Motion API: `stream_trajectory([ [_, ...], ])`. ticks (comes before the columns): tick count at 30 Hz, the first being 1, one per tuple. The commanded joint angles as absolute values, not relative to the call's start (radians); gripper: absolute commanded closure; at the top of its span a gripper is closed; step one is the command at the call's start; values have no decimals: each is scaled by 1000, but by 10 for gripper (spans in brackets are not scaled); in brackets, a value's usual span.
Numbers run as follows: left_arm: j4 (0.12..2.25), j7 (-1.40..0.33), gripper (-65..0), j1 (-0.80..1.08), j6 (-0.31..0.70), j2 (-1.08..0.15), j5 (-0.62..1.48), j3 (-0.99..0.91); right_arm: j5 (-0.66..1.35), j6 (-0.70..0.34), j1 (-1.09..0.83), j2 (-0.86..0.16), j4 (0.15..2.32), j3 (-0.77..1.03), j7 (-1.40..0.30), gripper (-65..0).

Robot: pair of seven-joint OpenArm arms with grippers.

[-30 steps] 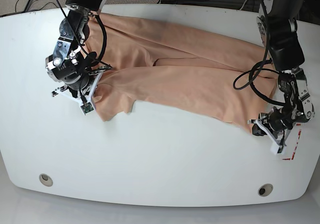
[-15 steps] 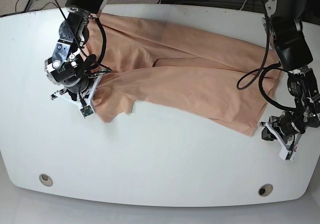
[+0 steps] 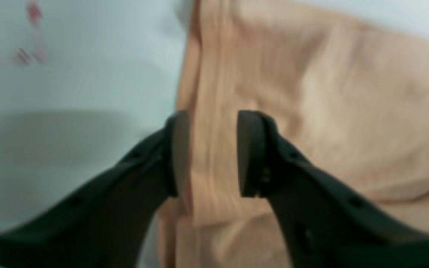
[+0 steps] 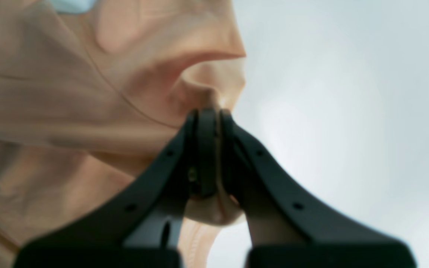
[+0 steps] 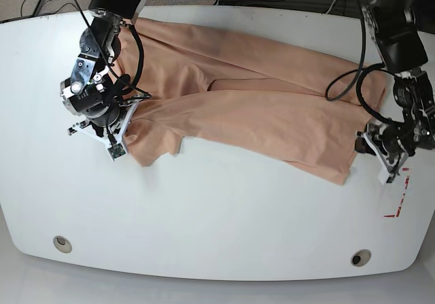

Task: Layout the t-shirt on the table in an organized manner, then fold the t-shirt properly
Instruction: 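Drag the left gripper's held fabric outward along the shirt's folded edge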

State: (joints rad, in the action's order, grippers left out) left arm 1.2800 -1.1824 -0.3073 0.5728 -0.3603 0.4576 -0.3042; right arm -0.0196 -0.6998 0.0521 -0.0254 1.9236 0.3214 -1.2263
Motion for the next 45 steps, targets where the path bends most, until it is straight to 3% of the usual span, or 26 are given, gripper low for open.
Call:
stream_trajectory([
  [1,1349,-1171,-276,-278,576,-378,472,-309,-10,-698,68,-30,1942,321,-1208,-5],
  [3,1402,-1171,-322,-228,576,-375,472,-325,-10,-698,67,-30,1942,321,-1208,-5],
  [8,1451,-1175,-363,-163,576,-371,472,-372,-10,-698,67,-30,1940,321,-1208,-6],
  [39,1391,-1182,-363,-148,572,-337,464,-377,-10,-698,67,-28,1940,321,-1208,-5],
  [45,1348,-1112,-363,-148,570,-343,463,-375,-10,-698,67,-28,1940,321,-1208,-5],
])
